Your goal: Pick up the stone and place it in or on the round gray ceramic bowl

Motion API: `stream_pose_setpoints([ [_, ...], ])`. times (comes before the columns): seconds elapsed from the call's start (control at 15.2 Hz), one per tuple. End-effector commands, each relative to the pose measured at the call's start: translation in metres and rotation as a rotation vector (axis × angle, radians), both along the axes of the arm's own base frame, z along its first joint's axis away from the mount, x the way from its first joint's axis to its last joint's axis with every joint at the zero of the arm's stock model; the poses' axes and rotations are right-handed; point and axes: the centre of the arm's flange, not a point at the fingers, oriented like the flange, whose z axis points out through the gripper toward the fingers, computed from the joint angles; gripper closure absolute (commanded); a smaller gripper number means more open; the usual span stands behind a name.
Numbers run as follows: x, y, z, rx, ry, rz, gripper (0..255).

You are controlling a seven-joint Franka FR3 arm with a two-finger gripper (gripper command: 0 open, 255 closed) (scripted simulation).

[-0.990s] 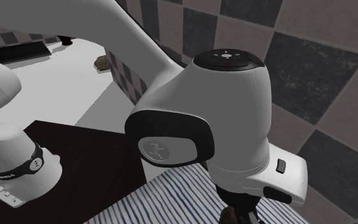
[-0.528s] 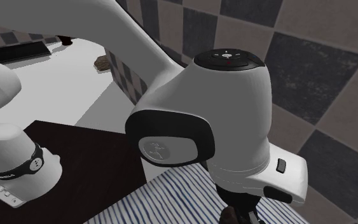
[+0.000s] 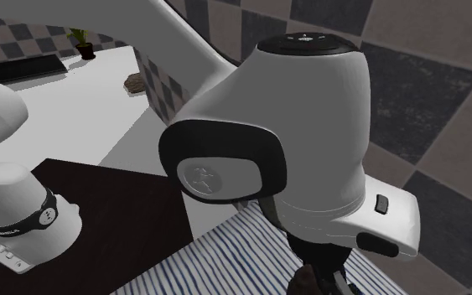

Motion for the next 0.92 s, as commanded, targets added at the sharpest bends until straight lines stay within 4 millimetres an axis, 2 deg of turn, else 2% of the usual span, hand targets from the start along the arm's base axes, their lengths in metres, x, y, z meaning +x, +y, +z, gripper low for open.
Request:
stream_pose_setpoints([
  [0.0, 0.000, 0.001, 0.011, 0.000, 0.000, 0.000, 255],
  [0.86, 0.000, 0.001, 0.080, 0.000, 0.000, 0.000, 255],
])
